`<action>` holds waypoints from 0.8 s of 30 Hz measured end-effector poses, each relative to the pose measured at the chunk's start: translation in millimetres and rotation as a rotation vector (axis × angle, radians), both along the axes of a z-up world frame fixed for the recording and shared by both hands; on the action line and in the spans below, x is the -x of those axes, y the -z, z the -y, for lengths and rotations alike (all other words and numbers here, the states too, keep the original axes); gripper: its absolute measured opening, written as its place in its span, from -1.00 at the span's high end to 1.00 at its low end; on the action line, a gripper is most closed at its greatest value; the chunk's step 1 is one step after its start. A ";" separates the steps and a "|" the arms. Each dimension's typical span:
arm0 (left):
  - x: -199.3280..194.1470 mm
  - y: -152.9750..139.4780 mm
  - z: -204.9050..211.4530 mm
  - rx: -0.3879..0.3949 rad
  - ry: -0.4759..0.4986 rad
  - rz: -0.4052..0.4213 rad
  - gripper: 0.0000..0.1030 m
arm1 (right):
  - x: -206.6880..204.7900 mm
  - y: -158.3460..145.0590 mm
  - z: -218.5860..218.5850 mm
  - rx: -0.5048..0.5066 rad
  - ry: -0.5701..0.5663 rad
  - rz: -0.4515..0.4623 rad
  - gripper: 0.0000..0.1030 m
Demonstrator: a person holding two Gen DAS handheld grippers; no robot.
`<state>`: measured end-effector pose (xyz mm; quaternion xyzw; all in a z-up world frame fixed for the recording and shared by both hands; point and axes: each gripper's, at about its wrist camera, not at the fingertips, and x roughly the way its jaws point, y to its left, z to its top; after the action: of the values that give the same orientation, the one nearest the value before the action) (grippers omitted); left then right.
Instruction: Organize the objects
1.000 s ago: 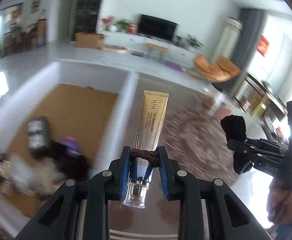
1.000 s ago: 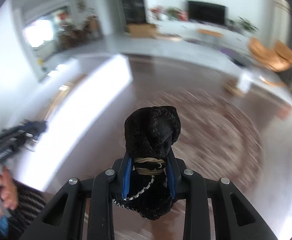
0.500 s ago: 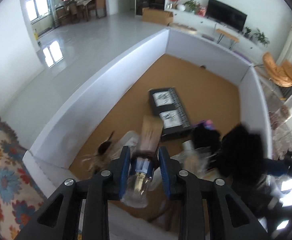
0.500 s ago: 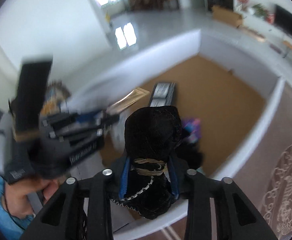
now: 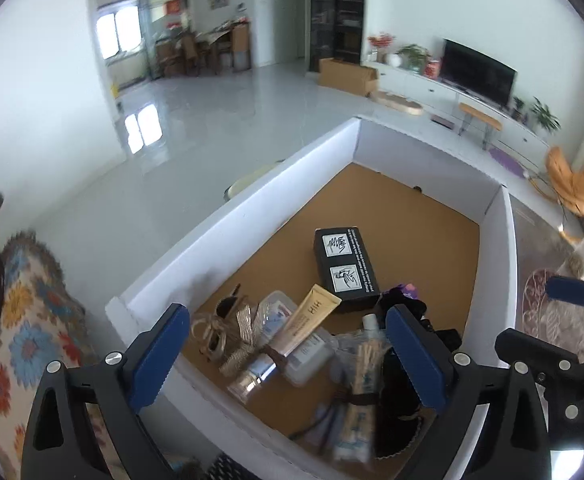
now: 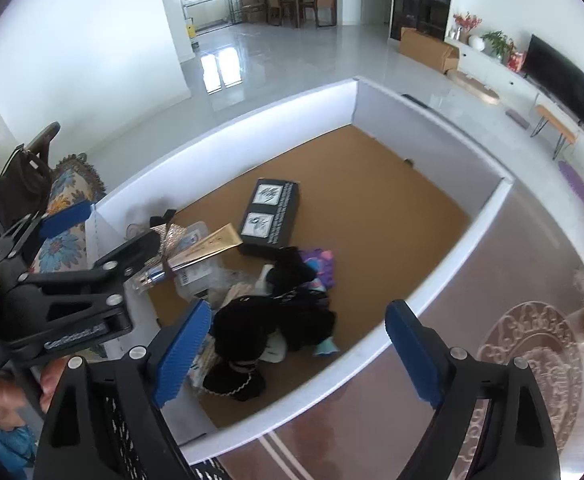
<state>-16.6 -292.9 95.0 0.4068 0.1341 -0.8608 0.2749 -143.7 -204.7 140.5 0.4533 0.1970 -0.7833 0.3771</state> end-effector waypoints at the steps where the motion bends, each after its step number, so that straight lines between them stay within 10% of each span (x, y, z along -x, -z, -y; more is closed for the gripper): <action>1: -0.7 -1.2 0.7 -0.011 -0.012 0.015 -0.94 | 1.3 -2.7 -1.5 -0.004 0.006 -0.004 -0.74; 24: -14.9 -13.6 -5.5 0.026 -0.068 -0.008 -0.93 | 4.7 11.6 0.7 -0.065 0.009 -0.038 -0.75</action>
<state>-1.7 -287.3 108.6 0.3951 0.1378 -0.8542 0.3085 -148.4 -205.4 128.9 0.4513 0.2276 -0.7866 0.3547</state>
